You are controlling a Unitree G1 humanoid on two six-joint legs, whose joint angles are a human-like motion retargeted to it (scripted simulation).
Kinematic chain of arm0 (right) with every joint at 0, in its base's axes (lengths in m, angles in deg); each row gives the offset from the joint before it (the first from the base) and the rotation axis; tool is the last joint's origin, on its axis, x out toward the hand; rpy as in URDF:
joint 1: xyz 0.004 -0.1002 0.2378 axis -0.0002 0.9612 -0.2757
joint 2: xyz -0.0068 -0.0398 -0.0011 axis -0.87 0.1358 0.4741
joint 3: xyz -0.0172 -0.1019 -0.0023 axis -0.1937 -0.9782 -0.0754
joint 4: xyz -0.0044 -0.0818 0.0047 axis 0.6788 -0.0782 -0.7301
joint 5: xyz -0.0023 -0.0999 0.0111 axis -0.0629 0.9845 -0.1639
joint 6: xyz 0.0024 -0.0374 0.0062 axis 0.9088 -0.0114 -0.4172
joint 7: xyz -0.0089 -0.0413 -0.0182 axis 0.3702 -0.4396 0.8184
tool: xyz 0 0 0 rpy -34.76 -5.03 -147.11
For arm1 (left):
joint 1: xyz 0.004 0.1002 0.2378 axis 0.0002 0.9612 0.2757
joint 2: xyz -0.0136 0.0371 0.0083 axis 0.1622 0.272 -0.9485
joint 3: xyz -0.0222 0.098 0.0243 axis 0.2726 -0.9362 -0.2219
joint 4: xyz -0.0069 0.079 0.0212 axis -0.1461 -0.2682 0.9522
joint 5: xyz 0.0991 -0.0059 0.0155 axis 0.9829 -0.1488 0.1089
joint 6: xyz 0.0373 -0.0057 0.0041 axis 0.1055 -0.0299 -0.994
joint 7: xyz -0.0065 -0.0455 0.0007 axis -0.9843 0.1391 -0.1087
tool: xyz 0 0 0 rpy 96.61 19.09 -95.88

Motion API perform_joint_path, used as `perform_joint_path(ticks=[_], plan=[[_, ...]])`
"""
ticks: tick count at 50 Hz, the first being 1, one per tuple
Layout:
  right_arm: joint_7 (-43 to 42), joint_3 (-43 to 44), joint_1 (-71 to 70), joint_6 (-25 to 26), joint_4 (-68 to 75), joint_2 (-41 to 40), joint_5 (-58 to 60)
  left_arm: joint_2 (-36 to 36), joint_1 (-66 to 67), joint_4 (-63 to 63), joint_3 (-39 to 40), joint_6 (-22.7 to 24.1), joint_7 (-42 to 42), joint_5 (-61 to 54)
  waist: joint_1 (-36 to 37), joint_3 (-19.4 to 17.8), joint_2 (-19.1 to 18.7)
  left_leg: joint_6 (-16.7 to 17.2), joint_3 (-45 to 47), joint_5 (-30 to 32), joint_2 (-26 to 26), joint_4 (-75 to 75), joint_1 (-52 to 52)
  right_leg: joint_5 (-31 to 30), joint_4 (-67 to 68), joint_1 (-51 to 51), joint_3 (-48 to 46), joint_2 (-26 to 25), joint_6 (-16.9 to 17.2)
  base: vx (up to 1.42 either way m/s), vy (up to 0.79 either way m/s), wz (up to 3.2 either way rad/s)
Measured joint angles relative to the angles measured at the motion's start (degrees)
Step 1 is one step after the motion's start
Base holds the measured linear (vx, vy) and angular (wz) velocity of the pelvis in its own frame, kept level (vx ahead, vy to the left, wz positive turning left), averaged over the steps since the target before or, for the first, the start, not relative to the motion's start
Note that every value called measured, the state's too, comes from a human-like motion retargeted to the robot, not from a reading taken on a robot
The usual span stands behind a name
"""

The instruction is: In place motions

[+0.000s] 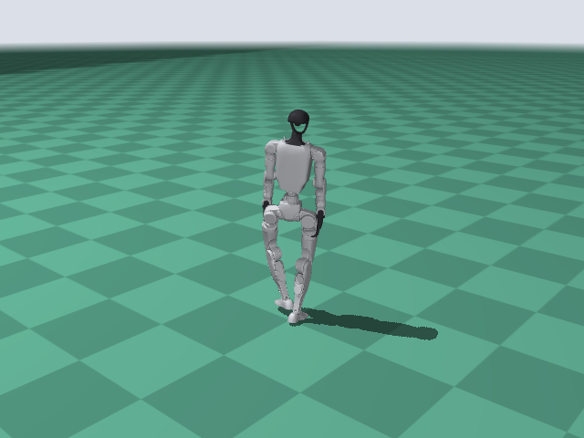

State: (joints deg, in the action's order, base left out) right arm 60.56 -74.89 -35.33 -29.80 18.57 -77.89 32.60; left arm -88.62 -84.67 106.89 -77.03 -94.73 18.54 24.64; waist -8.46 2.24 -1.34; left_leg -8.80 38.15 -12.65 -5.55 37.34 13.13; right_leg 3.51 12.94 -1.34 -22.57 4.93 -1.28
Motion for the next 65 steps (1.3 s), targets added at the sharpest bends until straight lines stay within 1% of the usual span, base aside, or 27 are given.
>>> perform_joint_path(ticks=[2,3,5,7,10,12,15,18,21,23,28,30,31,32,33,35,37,40,42,45,50,54,58,60,62,63,65], plan=[[5.5,-5.6,-7.3,-0.7,-8.1,-4.2,-0.4,0.4,5.1,6.2,4.2,0.0,1.8,-2.5,8.4,-2.5,2.5,-6.0,1.6,12.2,-6.5,19.4,12.1,-1.9,1.5,2.9,9.8,0.2,1.1,-0.07,-0.04,-2.73],[7.8,-7.6,-10.2,-1.1,-11.9,-5.7,-0.5,0.4,6.9,8.3,5.8,0.4,2.7,-3.8,10.7,-4.4,2.9,-6.1,-3.7,13.7,-6.1,24.0,17.9,-2.6,3.1,4.1,14.7,-1.0,1.1,-0.14,-0.16,-2.07],[13.3,-10.1,-20.7,-3.0,-21.9,-8.9,2.5,0.9,12.5,12.3,9.4,1.3,2.5,-8.5,12.2,-10.4,3.4,-6.2,-6.9,6.5,-13.4,44.2,28.9,-3.1,5.6,4.5,17.4,-2.9,-1.0,-0.21,-0.38,-1.14],[12.2,-11.0,-27.3,-5.7,-28.7,-11.1,4.8,0.7,17.0,13.0,11.7,0.9,1.5,-10.2,14.9,-15.2,6.1,-6.2,-5.0,0.6,-19.6,54.4,33.4,-3.8,5.0,2.3,21.4,-3.4,-4.0,-0.17,-0.63,-1.03],[8.9,-11.8,-33.9,-9.0,-38.1,-11.6,2.3,2.1,21.3,12.7,15.9,0.3,0.2,-8.2,18.6,-20.8,10.8,-6.2,-5.7,-5.2,-15.2,61.1,43.5,-4.5,5.0,1.1,24.6,-0.4,-5.2,-0.07,-0.49,-0.41],[7.0,-10.7,-36.1,-11.8,-42.9,-10.3,-1.3,3.0,25.8,12.2,18.1,-0.5,-2.6,-5.0,24.6,-20.4,12.8,-6.2,-4.1,-5.7,-14.1,62.1,50.3,-4.9,4.9,3.1,25.1,3.6,-5.4,0.18,-0.14,-0.25],[8.6,-8.1,-37.5,-12.8,-45.7,-9.5,-2.8,4.9,29.1,12.8,18.5,-1.3,-5.1,-6.0,26.6,-17.7,14.6,-6.2,-2.3,-5.6,-11.7,60.9,53.8,-5.3,4.5,5.2,23.9,5.5,-5.5,0.16,-0.08,0.66],[10.3,-6.4,-38.4,-12.3,-45.9,-10.0,-2.4,5.2,28.2,13.0,19.1,-2.1,-3.5,-9.2,24.5,-14.8,13.6,-6.2,-2.7,-5.1,-11.7,60.6,51.6,-5.3,2.1,4.5,22.8,4.0,-4.3,0.05,0.04,0.88],[8.8,-7.0,-35.5,-12.7,-43.6,-11.7,-3.5,4.4,25.6,12.5,18.9,-0.7,-1.4,-11.7,21.2,-9.2,10.7,-6.2,-3.3,-3.1,-12.4,56.0,42.6,-5.7,-1.8,2.9,21.4,1.4,-1.2,0.14,0.41,0.6],[7.8,-8.3,-32.7,-13.3,-41.3,-12.3,-3.7,3.0,23.5,11.0,18.2,0.4,-1.9,-11.6,18.1,-5.6,8.6,-6.1,-3.1,-1.4,-9.4,47.6,35.1,-6.2,-3.9,2.5,19.0,1.2,1.4,-0.02,0.43,0.74],[8.4,-10.3,-21.2,-12.3,-36.1,-10.4,1.8,1.6,15.5,9.4,12.7,1.4,0.3,-9.9,11.8,3.8,4.8,3.2,-10.2,3.4,4.2,9.1,11.3,-4.5,-5.3,2.2,11.7,0.0,3.3,0.1,0.08,0.68],[8.8,-8.6,-13.6,-11.6,-33.8,-7.6,6.1,1.6,10.0,9.8,8.8,1.1,2.4,-9.4,7.8,7.1,1.1,5.9,-18.1,-5.3,9.3,-13.5,-0.9,-2.8,-2.5,2.7,6.2,-2.9,1.9,0.14,0.13,1.32],[8.6,-7.1,-10.9,-11.0,-32.5,-6.4,7.6,1.5,8.0,9.4,7.0,1.0,2.9,-9.4,7.1,7.7,0.5,3.6,-12.6,-11.1,9.5,-18.8,-4.6,-4.0,0.0,3.3,3.7,-3.1,1.0,0.01,0.12,1.3],[8.1,-4.8,-8.3,-10.4,-30.2,-5.0,9.2,1.3,5.1,8.4,4.6,0.7,3.1,-9.6,6.0,8.2,-0.6,2.2,-8.7,-14.1,8.7,-23.9,-7.4,-7.5,5.5,5.8,0.5,-2.5,0.3,-0.22,0.13,1.39],[6.9,-1.1,-6.0,-9.5,-26.0,-3.5,10.9,1.0,0.6,5.9,1.0,0.1,2.4,-10.2,3.8,8.7,-2.7,2.6,-8.2,-11.4,5.8,-28.7,-8.4,-15.9,17.3,12.2,-4.0,-0.4,0.0,-0.47,0.17,1.52],[4.6,4.0,-4.8,-7.2,-17.6,-1.7,11.0,1.5,-7.2,-1.2,-2.5,0.1,-0.9,-10.0,0.5,3.9,-2.7,2.7,-15.7,-8.0,4.5,-30.0,-6.3,-28.3,42.3,28.8,5.9,-0.4,-0.2,-0.69,0.19,1.27],[3.7,8.3,-3.4,-5.7,-10.7,0.9,9.1,2.5,-13.6,-9.2,-6.8,2.0,-3.0,-11.3,-3.5,-3.1,-3.9,0.6,-18.5,-7.3,4.2,-29.9,-7.8,-23.0,57.8,38.5,12.9,-6.4,3.2,-0.62,0.27,1.41],[6.1,13.4,0.2,-1.5,2.9,6.7,4.4,5.6,-24.3,-23.5,-9.0,5.5,-3.7,-10.6,-8.3,-10.2,-7.5,-0.6,-16.0,-5.6,-1.1,-29.6,-8.2,-16.6,80.7,56.0,9.2,-2.8,1.6,-0.46,0.23,1.11],[6.5,14.4,4.0,2.0,8.0,9.3,4.4,5.1,-26.7,-30.3,-6.6,6.9,-0.9,-8.7,-11.2,-9.9,-8.9,-0.9,-18.2,-5.5,-2.1,-28.6,-6.5,-14.2,86.3,64.5,7.4,-2.6,1.0,0.0,0.06,0.61],[4.3,18.7,15.7,6.3,9.0,12.3,5.6,4.2,-27.4,-40.6,-8.4,10.2,2.7,-11.4,-13.0,-6.5,-11.7,-0.4,-19.4,-4.2,-4.7,-28.9,-4.8,-11.8,89.2,73.0,3.4,-0.6,-1.3,0.33,-0.01,0.46],[2.6,25.5,25.6,4.9,9.0,11.4,3.5,3.2,-26.1,-47.7,-11.7,11.1,1.8,-11.4,-9.0,-3.5,-10.2,0.6,-19.6,-3.5,-4.2,-30.7,-5.8,-10.9,80.3,65.1,5.7,-2.1,0.3,0.09,-0.14,-0.22],[0.9,24.7,25.1,3.9,8.9,11.4,2.4,3.9,-20.4,-46.9,-11.9,9.7,0.5,-10.4,-6.6,-0.5,-8.7,1.8,-15.0,-3.5,-2.4,-32.8,-7.3,-11.3,63.5,48.5,9.6,-4.1,1.5,0.17,-0.07,-0.72],[1.1,20.0,18.1,3.1,8.3,10.0,4.2,2.4,-8.5,-43.2,-8.8,7.7,-1.5,-9.4,-4.4,0.7,-5.0,3.3,-9.5,-5.1,0.9,-34.1,-12.1,-13.7,34.5,25.2,18.8,-10.0,4.3,0.28,-0.04,-1.07],[2.6,17.6,14.4,2.0,4.1,7.3,5.8,-0.9,0.3,-40.9,-6.5,8.0,-3.0,-10.3,-5.8,1.6,-2.5,3.5,-10.7,-6.2,4.9,-33.4,-12.7,-16.3,9.2,9.8,17.4,-7.8,9.5,0.38,-0.07,-0.55],[4.2,14.1,11.4,1.3,-0.7,4.7,7.9,-2.7,8.3,-38.0,-1.6,8.7,-5.7,-10.6,-2.5,3.2,-0.5,4.3,-6.7,-7.3,7.4,-32.9,-13.7,-4.8,-3.0,2.9,7.0,-4.5,2.4,0.42,-0.07,-1.88],[5.4,12.8,10.1,1.0,-2.8,3.3,9.0,-3.3,11.6,-35.7,0.7,8.9,-6.9,-10.1,-0.8,5.0,0.8,4.3,-4.9,-7.7,9.5,-32.7,-13.8,-7.6,-6.9,2.5,3.6,-3.2,3.6,0.46,-0.03,-1.91],[8.3,10.9,8.2,0.9,-6.6,0.8,10.3,-3.6,15.1,-27.5,3.7,10.3,-8.0,-6.9,3.2,8.8,1.3,3.6,-2.4,-7.9,10.6,-31.3,-10.9,-9.4,-10.9,3.8,14.4,-1.6,9.3,0.33,0.02,-1.4]])
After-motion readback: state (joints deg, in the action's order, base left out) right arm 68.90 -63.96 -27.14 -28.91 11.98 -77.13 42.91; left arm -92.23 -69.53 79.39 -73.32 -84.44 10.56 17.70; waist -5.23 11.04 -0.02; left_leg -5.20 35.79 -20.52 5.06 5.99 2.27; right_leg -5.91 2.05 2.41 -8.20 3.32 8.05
